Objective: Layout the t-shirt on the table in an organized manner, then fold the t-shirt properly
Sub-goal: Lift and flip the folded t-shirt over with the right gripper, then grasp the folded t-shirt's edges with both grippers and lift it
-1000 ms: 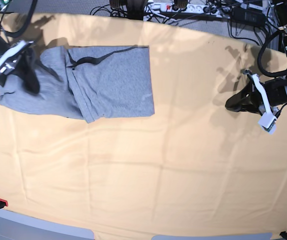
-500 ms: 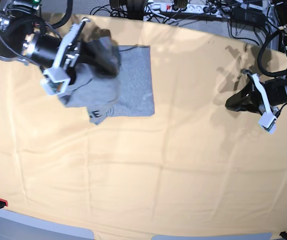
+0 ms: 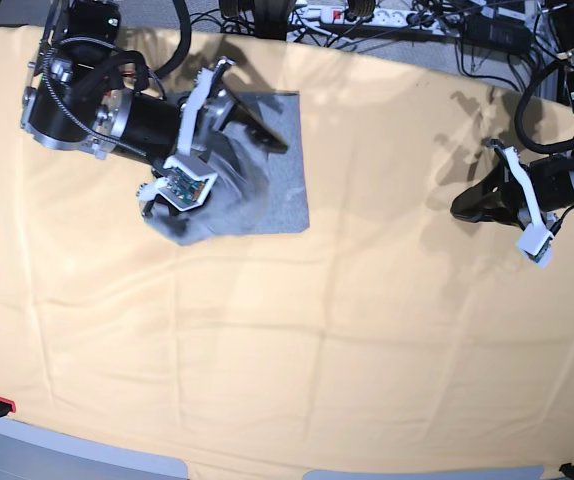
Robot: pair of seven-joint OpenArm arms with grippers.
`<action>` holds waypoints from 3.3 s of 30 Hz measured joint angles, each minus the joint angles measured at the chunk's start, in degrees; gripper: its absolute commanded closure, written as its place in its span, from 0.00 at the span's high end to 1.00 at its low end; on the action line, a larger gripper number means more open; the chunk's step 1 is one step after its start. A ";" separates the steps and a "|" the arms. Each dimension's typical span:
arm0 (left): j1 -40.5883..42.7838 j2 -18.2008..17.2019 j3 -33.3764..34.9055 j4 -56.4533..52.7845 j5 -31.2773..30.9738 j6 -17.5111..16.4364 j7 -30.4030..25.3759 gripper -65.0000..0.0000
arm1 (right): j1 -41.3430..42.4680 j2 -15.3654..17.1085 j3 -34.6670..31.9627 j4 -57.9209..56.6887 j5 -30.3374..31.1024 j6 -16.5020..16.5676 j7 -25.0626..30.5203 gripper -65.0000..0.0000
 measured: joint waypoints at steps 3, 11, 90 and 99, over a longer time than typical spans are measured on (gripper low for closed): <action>0.00 0.00 0.00 0.00 0.02 0.00 0.00 0.00 | 1.51 -0.07 -1.31 0.00 3.48 0.00 0.55 0.74; 0.00 0.00 0.00 0.00 3.58 0.00 -0.04 0.00 | 4.39 -0.15 -1.31 0.00 2.69 0.02 -2.27 0.73; -6.86 9.57 41.31 -5.79 25.18 -0.50 -14.05 0.00 | 21.44 15.76 -10.62 -42.91 -3.74 -0.02 -6.38 0.00; -20.83 9.53 41.24 -15.78 32.13 -0.02 -20.92 0.00 | 9.29 19.28 -8.50 -27.50 0.22 -2.84 -6.56 0.00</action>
